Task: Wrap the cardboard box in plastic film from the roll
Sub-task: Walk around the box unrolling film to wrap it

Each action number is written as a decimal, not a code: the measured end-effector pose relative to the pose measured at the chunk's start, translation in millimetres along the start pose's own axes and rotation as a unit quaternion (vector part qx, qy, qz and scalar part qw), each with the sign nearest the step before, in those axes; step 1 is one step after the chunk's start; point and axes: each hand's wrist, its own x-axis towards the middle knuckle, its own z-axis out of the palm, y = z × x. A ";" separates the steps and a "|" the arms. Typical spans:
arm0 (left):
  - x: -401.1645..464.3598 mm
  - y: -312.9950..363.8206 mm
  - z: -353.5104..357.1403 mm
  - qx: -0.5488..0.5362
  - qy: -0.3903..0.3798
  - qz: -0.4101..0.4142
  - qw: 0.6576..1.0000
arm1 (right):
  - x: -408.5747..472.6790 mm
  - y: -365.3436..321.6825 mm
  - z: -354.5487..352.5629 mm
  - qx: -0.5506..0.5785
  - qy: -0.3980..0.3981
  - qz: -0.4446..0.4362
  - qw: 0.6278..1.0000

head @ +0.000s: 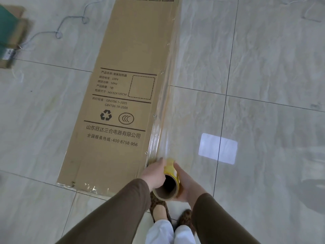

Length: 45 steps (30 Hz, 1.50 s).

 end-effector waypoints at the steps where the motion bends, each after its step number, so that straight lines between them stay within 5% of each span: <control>1: -2.9 -1.4 2.1 -0.018 -0.009 0.010 1.000 | 0.7 4.3 1.0 0.002 -0.022 0.007 1.000; 6: -28.6 -12.1 28.3 -0.237 0.092 -0.042 0.966 | 11.5 28.4 4.9 0.105 0.009 -0.021 0.994; 10: -53.7 -28.1 68.0 -0.296 0.065 -0.148 0.941 | 15.8 59.0 -1.2 0.187 0.026 -0.006 0.982; 17: -72.1 -53.5 73.7 -0.123 0.043 -0.054 0.990 | 23.6 99.9 -18.0 0.117 0.061 -0.038 0.990; 22: -85.5 -55.2 83.0 0.084 0.043 -0.004 0.995 | 16.9 110.5 -5.2 -0.110 0.093 -0.078 0.986; 26: -96.1 -72.8 85.4 0.009 0.030 -0.017 0.999 | 27.9 141.6 -3.4 -0.052 0.079 -0.111 0.989; 33: -123.5 -121.1 102.0 -0.188 0.023 -0.100 0.977 | 49.9 197.1 -9.9 0.114 0.055 -0.013 0.992; 39: -140.5 -138.8 103.7 -0.082 0.010 -0.110 0.991 | 55.9 225.4 3.3 0.094 0.024 -0.009 0.995; 45: -142.1 -161.1 92.6 0.124 -0.012 -0.013 0.992 | 49.0 221.4 16.3 -0.032 0.101 -0.090 0.990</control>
